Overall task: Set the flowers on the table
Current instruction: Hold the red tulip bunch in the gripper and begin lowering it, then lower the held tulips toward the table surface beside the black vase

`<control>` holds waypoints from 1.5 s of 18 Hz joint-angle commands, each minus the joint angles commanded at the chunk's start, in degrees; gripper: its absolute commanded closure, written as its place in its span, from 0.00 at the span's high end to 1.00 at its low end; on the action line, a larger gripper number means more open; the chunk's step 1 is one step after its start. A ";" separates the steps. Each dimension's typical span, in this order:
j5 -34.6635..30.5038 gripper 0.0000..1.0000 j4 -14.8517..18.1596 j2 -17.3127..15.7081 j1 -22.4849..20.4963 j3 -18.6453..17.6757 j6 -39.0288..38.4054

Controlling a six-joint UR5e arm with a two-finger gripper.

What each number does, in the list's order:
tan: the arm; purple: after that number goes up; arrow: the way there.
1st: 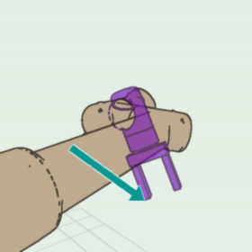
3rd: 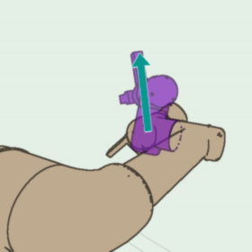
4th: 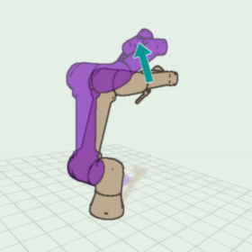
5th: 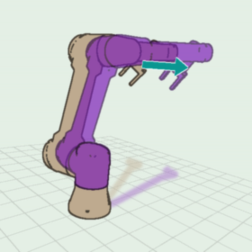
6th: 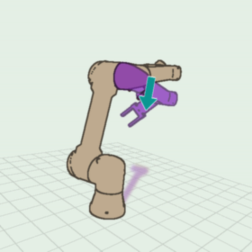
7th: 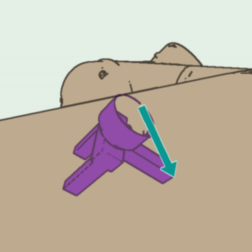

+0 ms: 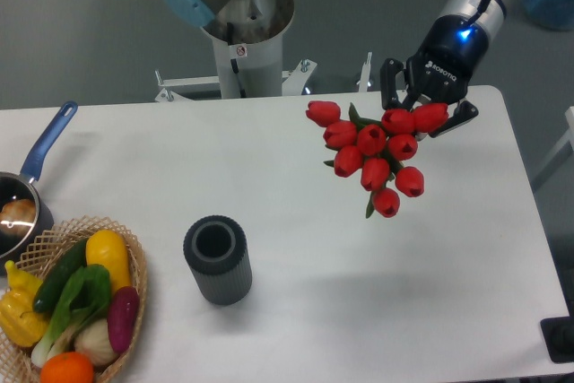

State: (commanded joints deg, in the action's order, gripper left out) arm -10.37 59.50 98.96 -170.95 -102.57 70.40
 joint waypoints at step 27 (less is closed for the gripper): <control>-45.08 0.23 0.18 -3.78 2.63 2.29 2.02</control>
State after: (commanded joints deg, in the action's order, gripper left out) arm -55.45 59.68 95.18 -168.31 -100.28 72.42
